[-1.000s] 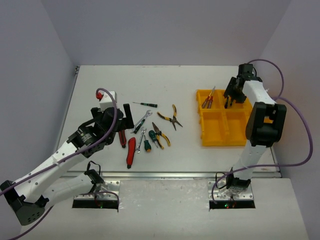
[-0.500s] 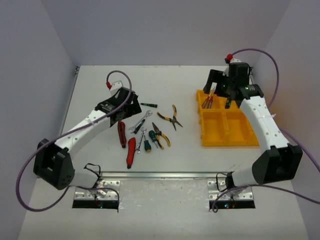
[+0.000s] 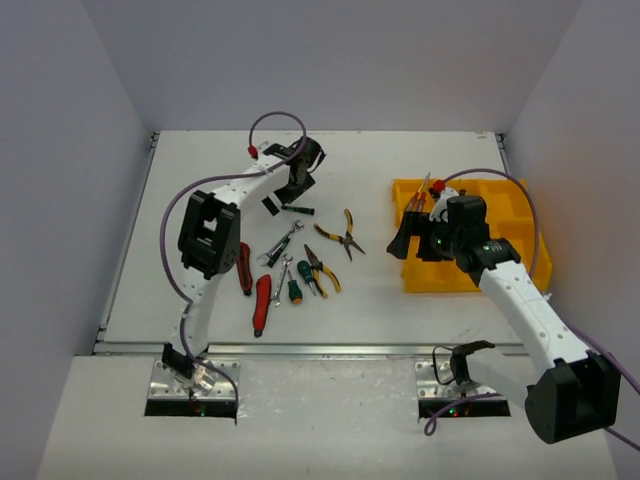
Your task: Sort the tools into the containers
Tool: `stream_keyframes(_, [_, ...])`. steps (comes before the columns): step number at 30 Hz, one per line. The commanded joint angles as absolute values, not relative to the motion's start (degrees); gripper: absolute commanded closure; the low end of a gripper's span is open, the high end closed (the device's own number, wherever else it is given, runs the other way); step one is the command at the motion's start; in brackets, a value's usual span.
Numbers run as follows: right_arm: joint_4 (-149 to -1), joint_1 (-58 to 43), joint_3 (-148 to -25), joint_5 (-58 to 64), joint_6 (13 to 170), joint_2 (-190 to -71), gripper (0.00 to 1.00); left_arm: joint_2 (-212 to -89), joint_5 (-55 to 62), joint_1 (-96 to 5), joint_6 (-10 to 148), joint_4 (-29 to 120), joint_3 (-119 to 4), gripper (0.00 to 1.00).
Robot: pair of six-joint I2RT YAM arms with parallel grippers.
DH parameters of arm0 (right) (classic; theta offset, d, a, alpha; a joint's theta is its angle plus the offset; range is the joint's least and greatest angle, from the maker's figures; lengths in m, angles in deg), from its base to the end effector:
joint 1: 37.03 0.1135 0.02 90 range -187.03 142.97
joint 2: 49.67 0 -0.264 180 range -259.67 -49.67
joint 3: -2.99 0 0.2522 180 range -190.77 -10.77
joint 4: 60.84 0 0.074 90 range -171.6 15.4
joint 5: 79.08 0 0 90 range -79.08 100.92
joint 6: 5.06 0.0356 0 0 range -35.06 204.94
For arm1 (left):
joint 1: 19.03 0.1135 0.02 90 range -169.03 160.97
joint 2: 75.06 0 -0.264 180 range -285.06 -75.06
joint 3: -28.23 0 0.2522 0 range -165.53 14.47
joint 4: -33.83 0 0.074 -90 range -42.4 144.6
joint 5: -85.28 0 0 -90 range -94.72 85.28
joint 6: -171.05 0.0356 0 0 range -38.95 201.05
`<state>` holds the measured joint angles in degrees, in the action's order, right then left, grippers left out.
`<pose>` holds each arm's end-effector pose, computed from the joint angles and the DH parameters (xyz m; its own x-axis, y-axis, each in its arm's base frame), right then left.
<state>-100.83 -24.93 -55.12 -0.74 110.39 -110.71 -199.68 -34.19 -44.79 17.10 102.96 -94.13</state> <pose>0.2173 0.0539 0.2575 -0.7516 0.2693 -0.6021 -0.0299 0.8980 0.4390 0.4178 -0.1822 0.2213 -0.5877 -0.5849 -0.5590 -0.6628 0.7443 -0.0820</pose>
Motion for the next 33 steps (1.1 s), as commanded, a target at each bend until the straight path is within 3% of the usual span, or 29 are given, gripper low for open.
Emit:
stream_keyframes(1, [-98.33, -24.98, -53.82, -4.3, 109.43, -107.73, 0.01, -205.47, -34.11, -44.52, 11.96, 108.43, -102.22, 0.05])
stream_keyframes(4, [-98.07, -24.98, -52.5, -5.07, 109.65, -105.22, 0.01, -210.38, -35.03, -44.48, 13.73, 107.17, -106.97, 0.12])
stream_keyframes(9, [-98.09, -24.98, -52.35, -6.03, 109.74, -103.1, 0.01, -212.65, -33.32, -43.82, 13.78, 105.63, -104.9, 0.26])
stream_keyframes(14, [-97.37, -24.98, -52.17, -7.08, 110.34, -102.67, 0.01, -213.9, -30.61, -43.38, 15.12, 102.1, -102.78, 0.67])
stream_keyframes(16, [-97.1, -24.98, -51.64, -7.27, 110.43, -102.4, 0.01, -214.37, -29.13, -43.02, 15.94, 100.39, -102.78, 0.77])
stream_keyframes(20, [-96.83, -24.98, -50.76, -7.88, 110.56, -101.76, 0.01, -214.39, -25.64, -42.61, 18.17, 96.13, -102.87, 0.87])
stream_keyframes(22, [-95.76, -24.98, -49.72, -10.39, 110.99, -101.21, 0.01, -213.78, -22.0, -42.32, 21.38, 92.47, -102.75, 1.0])
stream_keyframes(26, [-90.18, -24.98, -47.05, -18.86, 112.89, -100.74, 0.01, -208.65, -12.88, -42.65, 27.5, 81.5, -99.07, 1.0])
stream_keyframes(33, [-76.89, -24.98, -44.71, -33.96, 120.28, -104.26, 0.01, -184.44, -3.18, -46.88, 34.8, 48.82, -70.02, 1.0])
